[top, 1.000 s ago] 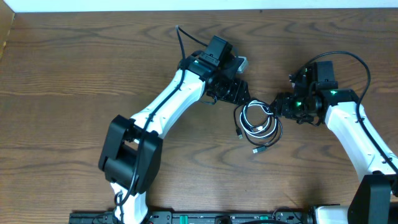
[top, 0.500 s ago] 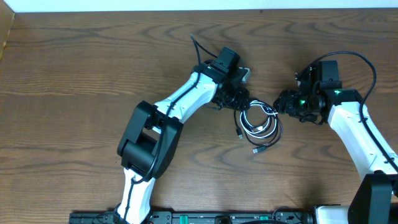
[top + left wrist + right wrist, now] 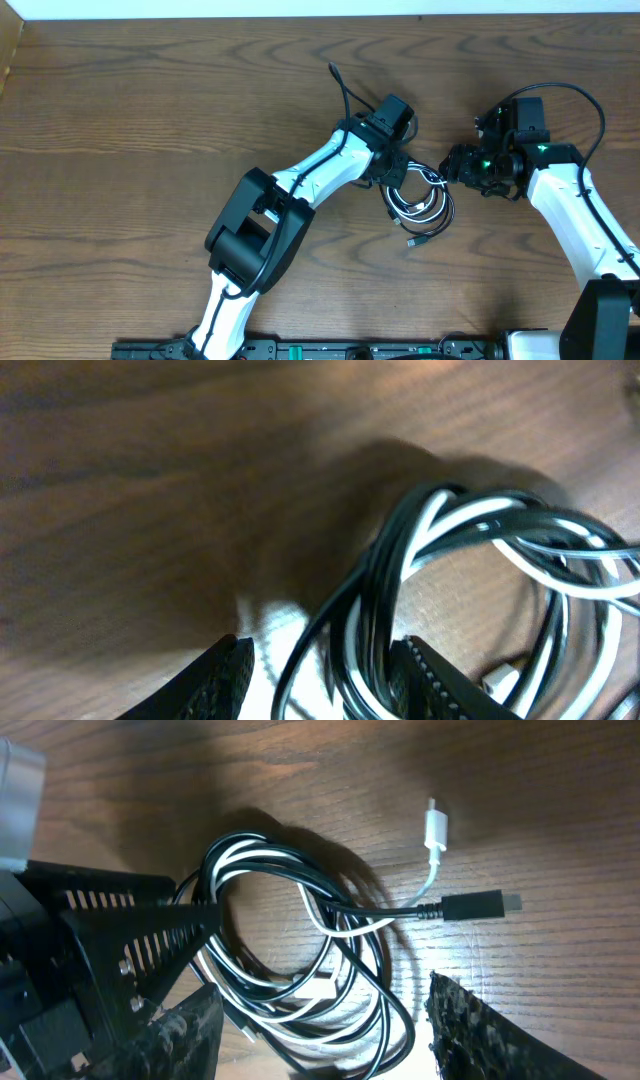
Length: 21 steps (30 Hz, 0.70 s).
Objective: Untangle cables
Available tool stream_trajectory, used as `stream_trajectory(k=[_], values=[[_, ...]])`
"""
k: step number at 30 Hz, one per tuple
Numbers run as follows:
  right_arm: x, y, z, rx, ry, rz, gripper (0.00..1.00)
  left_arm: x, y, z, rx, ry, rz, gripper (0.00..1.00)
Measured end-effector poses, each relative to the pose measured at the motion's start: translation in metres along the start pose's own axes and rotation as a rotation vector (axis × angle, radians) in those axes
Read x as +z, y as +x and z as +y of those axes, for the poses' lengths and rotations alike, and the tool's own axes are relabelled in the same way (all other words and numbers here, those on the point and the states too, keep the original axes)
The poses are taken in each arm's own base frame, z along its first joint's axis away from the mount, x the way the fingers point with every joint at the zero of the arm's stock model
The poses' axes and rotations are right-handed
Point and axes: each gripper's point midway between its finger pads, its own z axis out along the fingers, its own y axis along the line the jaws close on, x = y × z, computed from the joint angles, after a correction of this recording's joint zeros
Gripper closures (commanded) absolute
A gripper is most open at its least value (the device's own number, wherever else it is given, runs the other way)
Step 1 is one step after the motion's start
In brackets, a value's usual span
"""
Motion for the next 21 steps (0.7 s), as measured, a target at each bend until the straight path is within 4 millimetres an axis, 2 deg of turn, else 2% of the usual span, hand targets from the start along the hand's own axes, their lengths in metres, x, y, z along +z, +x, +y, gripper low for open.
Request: stream_trajectory(k=[3,5,9,10,16,21], values=[[0.0,0.0,0.0,0.0,0.0,0.0,0.37,0.004,-0.003,0.005,-0.016,-0.024,-0.014,0.51],[0.0,0.0,0.0,0.0,0.0,0.0,0.37,0.008,-0.002,0.007,-0.026,-0.034,-0.01,0.56],[0.0,0.0,0.0,0.0,0.0,0.0,0.37,0.009,-0.001,0.008,-0.04,-0.043,-0.007,0.89],[0.0,0.0,0.0,0.0,0.0,0.0,0.37,0.01,0.0,0.009,-0.046,-0.047,-0.004,0.92],[0.0,-0.004,0.004,-0.007,-0.02,-0.016,0.41,0.008,0.001,0.01,-0.042,-0.049,0.001,0.93],[-0.003,-0.02,0.029,-0.06,-0.147,-0.074,0.44,-0.01,0.007,0.017,-0.059,-0.071,0.026,0.93]])
